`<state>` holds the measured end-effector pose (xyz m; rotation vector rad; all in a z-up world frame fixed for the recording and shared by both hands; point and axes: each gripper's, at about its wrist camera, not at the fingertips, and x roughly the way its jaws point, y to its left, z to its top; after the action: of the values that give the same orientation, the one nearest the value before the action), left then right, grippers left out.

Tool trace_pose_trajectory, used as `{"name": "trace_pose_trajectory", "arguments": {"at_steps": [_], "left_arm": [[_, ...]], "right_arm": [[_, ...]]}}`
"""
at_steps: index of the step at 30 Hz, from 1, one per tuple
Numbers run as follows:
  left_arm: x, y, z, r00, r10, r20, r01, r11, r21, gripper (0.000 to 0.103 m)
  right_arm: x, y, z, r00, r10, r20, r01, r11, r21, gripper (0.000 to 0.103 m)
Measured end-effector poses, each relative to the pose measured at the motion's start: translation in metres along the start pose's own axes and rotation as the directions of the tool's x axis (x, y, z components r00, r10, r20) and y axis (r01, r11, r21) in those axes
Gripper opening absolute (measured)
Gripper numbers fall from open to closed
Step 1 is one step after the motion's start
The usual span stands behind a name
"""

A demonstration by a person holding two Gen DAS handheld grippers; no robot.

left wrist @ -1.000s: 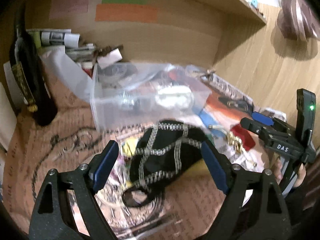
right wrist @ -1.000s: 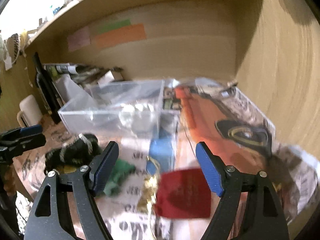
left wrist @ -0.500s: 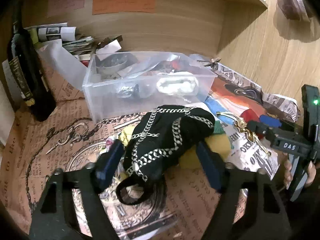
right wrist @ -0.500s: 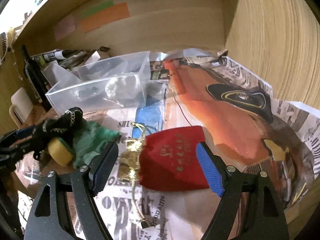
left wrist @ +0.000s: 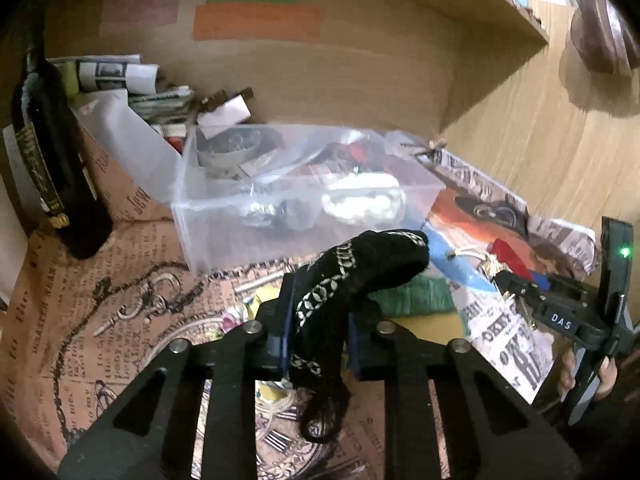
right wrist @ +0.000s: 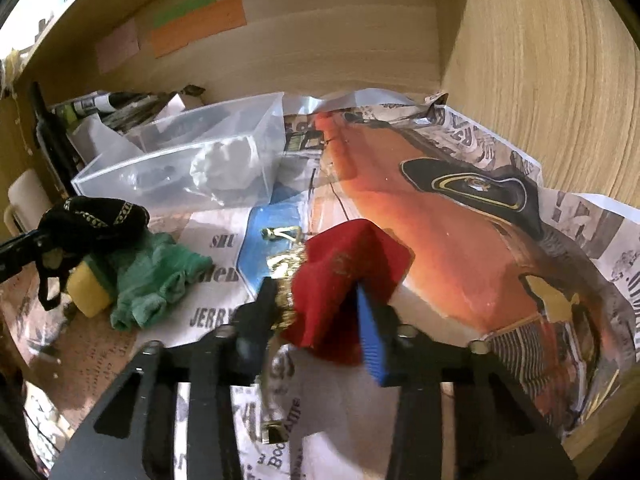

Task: Organize soft objects
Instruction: 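Lift both bags over the clear box and open both tools to release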

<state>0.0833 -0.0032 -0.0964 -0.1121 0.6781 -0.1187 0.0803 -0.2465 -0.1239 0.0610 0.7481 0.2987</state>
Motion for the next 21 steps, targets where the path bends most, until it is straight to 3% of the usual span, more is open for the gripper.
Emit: {"name": "trace_pose_trajectory", "arguments": {"at_steps": [7, 21], "left_arm": [[-0.016, 0.003, 0.02, 0.998, 0.009, 0.069, -0.009, 1.0, -0.012, 0.018], [-0.034, 0.019, 0.077, 0.979, 0.032, 0.202, -0.021, 0.998, -0.057, 0.017]], "right_arm": [[-0.012, 0.007, 0.015, 0.997, 0.047, 0.058, -0.046, 0.999, -0.016, 0.017], [-0.029, 0.048, 0.067, 0.961, 0.173, 0.214, -0.146, 0.98, -0.137, 0.016]]}}
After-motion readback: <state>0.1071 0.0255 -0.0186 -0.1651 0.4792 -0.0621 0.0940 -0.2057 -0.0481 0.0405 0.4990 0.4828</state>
